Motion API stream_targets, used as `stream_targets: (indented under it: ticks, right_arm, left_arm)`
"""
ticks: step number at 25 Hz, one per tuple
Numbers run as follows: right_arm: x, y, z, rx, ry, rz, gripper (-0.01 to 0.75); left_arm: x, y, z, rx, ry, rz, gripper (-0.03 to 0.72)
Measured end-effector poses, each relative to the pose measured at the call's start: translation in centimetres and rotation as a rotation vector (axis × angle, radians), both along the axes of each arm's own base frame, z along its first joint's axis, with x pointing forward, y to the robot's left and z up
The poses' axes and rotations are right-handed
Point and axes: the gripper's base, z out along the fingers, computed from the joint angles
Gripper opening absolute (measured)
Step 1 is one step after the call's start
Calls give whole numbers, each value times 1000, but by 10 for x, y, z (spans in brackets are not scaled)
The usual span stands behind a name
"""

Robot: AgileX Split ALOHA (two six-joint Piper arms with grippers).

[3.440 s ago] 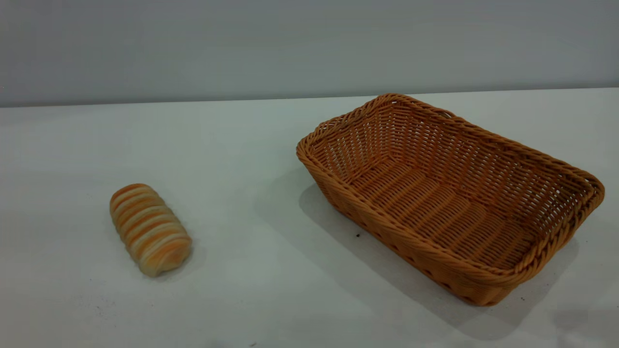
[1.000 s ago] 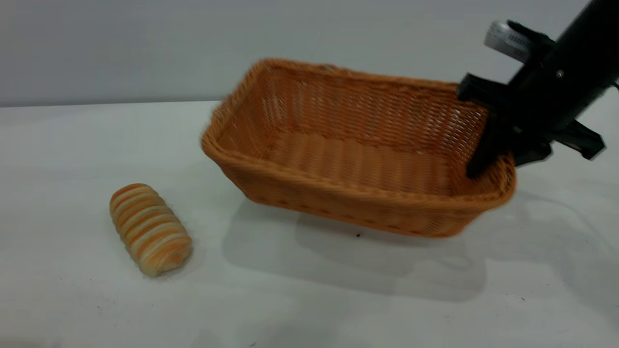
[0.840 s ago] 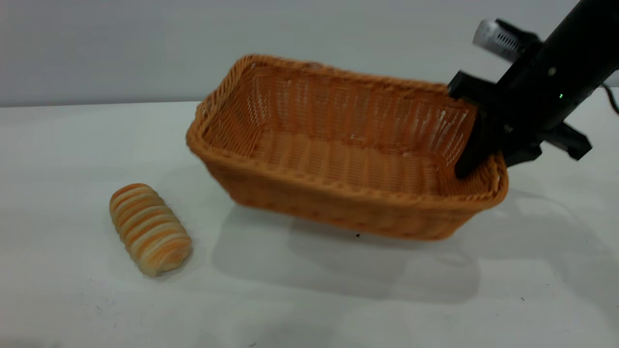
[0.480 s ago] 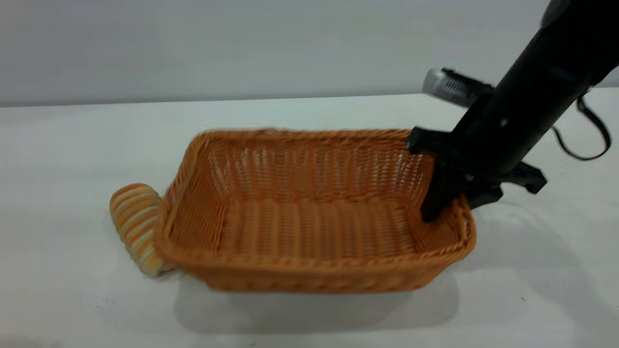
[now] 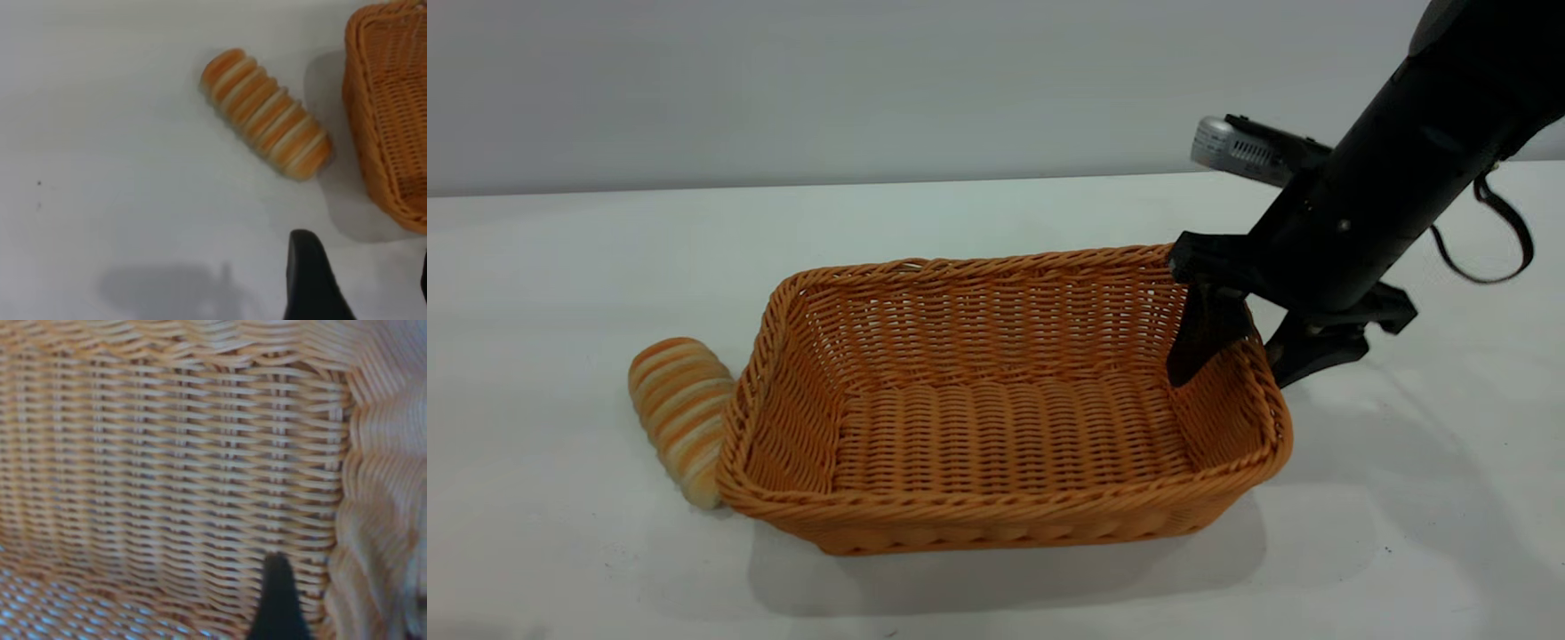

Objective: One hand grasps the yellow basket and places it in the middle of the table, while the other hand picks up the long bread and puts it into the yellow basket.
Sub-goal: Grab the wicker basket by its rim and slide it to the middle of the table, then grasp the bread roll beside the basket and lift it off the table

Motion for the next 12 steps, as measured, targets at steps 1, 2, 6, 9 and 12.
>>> stream_targets:
  ticks: [1, 2, 6, 9, 12]
  right_arm:
    - [0, -1, 5, -17, -20, 26, 602]
    - [0, -2, 10, -35, -40, 54, 619]
    - [-3, -8, 36, -100, -98, 131, 631]
    - [-7, -11, 60, -129, -121, 156, 630]
    - [-14, -13, 82, -135, -130, 170, 627]
  left_arm:
    - [1, -1, -1, -7, 9, 2, 459]
    - [2, -1, -3, -12, 20, 4, 459]
    - [13, -4, -16, -18, 96, 12, 459]
    - [25, -6, -29, -11, 142, 16, 459]
    - [38, -7, -41, -24, 151, 39, 459]
